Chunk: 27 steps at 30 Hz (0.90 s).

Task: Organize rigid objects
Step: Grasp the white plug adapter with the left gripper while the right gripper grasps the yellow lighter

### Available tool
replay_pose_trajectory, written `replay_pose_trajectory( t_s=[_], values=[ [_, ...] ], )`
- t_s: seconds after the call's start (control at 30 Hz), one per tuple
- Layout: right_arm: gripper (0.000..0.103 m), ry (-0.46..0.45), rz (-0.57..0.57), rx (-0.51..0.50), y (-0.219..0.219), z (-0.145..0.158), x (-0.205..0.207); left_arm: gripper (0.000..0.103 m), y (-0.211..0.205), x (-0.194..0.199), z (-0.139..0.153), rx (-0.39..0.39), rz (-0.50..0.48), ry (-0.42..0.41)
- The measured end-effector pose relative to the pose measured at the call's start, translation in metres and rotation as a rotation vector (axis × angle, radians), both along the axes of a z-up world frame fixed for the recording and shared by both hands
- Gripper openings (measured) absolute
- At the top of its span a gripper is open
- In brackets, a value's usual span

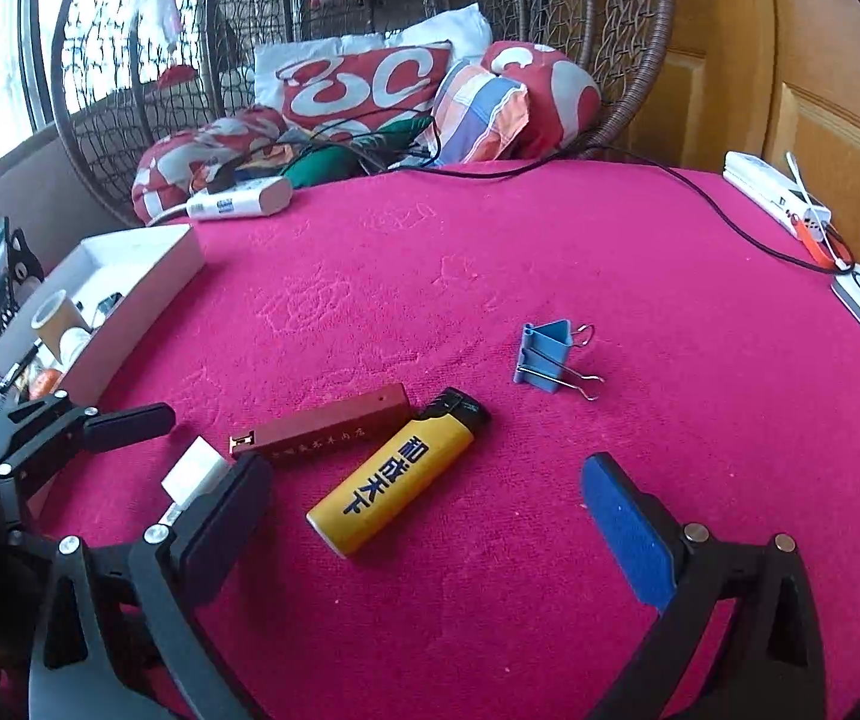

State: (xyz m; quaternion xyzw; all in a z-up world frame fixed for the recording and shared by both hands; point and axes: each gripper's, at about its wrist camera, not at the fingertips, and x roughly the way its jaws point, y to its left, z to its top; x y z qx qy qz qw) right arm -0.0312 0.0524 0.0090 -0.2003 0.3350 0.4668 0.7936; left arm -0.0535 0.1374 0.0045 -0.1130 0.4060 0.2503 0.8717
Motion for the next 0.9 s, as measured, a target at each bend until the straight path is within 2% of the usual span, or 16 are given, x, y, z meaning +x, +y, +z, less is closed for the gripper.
replay_pose_trajectory(
  t_s=[0.13, 0.27, 0.3, 0.33, 0.37, 0.4, 0.47, 0.57, 0.7, 0.9],
  values=[
    [0.1, 0.024, 0.016, -0.039, 0.006, -0.005, 0.002, 0.073, 0.001, 0.002, -0.001, -0.014, -0.017, 0.001],
    [0.071, 0.007, -0.005, -0.037, -0.009, -0.002, 0.008, 0.072, -0.005, 0.009, -0.001, -0.03, -0.057, -0.006],
    [0.061, 0.004, -0.012, -0.034, -0.013, -0.001, 0.011, 0.065, -0.006, 0.009, -0.001, -0.026, -0.06, -0.005],
    [0.056, 0.001, -0.02, -0.032, -0.017, 0.0, 0.013, 0.059, -0.007, 0.009, -0.001, -0.021, -0.06, -0.009],
    [0.048, -0.004, -0.026, -0.034, -0.016, 0.001, 0.015, 0.041, -0.008, 0.008, 0.0, -0.019, -0.056, -0.016],
    [0.045, -0.006, -0.025, -0.036, -0.017, 0.001, 0.015, 0.028, -0.007, 0.007, 0.001, -0.025, -0.049, -0.023],
    [0.042, -0.012, -0.009, -0.039, -0.014, 0.001, 0.013, 0.025, -0.007, 0.004, 0.001, -0.029, -0.038, -0.027],
    [0.023, -0.004, 0.05, -0.033, -0.01, 0.001, 0.008, 0.025, -0.008, -0.003, 0.002, -0.043, -0.032, -0.043],
    [0.022, 0.045, 0.063, 0.014, -0.02, 0.003, 0.011, 0.025, -0.011, -0.016, 0.01, -0.054, -0.027, -0.091],
    [0.02, 0.11, 0.01, 0.131, -0.056, 0.021, 0.016, 0.025, -0.016, -0.03, 0.03, -0.047, -0.006, -0.156]
  ],
)
